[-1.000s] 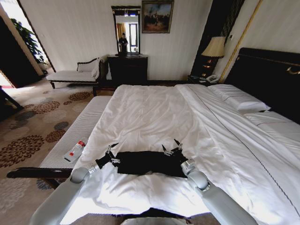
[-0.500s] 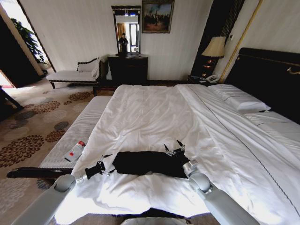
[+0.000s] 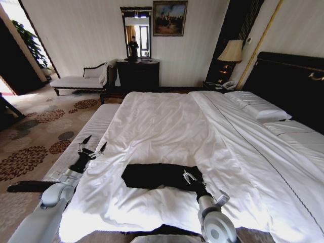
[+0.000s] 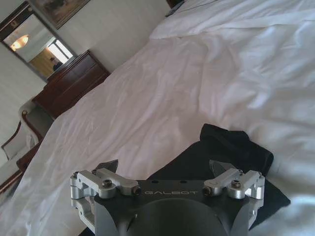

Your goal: Fold the clothes on the bed.

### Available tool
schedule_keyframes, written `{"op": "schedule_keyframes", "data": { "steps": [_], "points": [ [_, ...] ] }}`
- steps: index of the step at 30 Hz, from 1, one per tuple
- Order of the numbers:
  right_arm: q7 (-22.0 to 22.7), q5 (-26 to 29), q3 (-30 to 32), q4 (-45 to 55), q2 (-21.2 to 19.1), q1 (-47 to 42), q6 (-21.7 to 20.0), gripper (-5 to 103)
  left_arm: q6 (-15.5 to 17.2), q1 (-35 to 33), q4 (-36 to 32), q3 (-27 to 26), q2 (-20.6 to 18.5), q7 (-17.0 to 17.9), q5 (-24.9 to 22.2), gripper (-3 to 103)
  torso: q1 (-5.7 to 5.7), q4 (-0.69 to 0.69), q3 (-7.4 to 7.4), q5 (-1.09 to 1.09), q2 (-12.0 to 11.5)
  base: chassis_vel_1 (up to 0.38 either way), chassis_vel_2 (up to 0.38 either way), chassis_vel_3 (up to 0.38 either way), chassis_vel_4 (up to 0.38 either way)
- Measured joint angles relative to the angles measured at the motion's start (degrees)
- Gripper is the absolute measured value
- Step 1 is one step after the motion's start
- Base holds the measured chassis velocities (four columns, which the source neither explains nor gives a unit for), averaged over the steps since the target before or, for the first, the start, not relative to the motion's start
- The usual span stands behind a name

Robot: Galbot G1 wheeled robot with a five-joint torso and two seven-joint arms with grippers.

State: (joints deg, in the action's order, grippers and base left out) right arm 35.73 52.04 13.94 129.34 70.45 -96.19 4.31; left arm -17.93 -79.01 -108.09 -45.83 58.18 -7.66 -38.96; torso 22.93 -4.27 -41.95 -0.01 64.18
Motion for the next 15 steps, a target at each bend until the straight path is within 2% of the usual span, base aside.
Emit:
{"op": "schedule_keyframes", "data": {
  "steps": [1,2,4,5,6,8,15],
  "points": [
    [0.00,0.00,0.00,0.00,0.00,0.00,0.00,100,0.00,0.00,0.00,0.00,0.00,0.00,0.00,100,0.00,0.00,0.00,0.00,0.00,0.000,0.000,0.000,0.000],
    [0.40,-0.11,0.31,0.16,3.19,-1.23,1.66,100,2.50,0.31,-2.40,-1.76,1.77,4.96,-2.05,100,0.00,0.02,0.00,0.00,0.00,0.000,0.000,0.000,0.000],
    [0.74,-0.29,0.82,0.59,6.40,-3.08,3.53,100,5.07,0.69,-4.76,-3.46,3.74,8.88,-5.11,100,0.01,0.01,0.00,-0.02,0.00,0.000,0.000,0.000,0.000],
    [0.74,-0.29,0.82,0.59,6.40,-3.08,3.53,100,5.07,0.69,-4.76,-3.46,3.74,8.88,-5.11,100,0.01,0.01,0.00,-0.02,0.00,0.000,0.000,0.000,0.000],
    [0.83,-0.51,1.12,0.90,8.00,-4.36,4.28,100,6.65,0.60,-6.42,-4.19,4.72,10.91,-7.32,100,0.01,0.00,-0.01,-0.02,0.00,0.000,0.000,0.000,0.000],
    [0.84,-1.54,1.24,0.89,9.46,-5.81,5.19,100,8.19,-0.07,-8.68,-4.89,5.58,12.17,-9.91,100,0.02,0.00,-0.01,-0.01,0.00,0.000,0.000,0.000,0.000],
    [-1.61,-5.55,0.56,-3.14,10.60,-8.16,7.53,100,9.46,-2.27,-12.79,-6.26,5.93,12.26,-10.87,100,0.01,0.01,-0.01,0.00,-0.01,0.000,0.000,0.000,0.000]
  ]
}}
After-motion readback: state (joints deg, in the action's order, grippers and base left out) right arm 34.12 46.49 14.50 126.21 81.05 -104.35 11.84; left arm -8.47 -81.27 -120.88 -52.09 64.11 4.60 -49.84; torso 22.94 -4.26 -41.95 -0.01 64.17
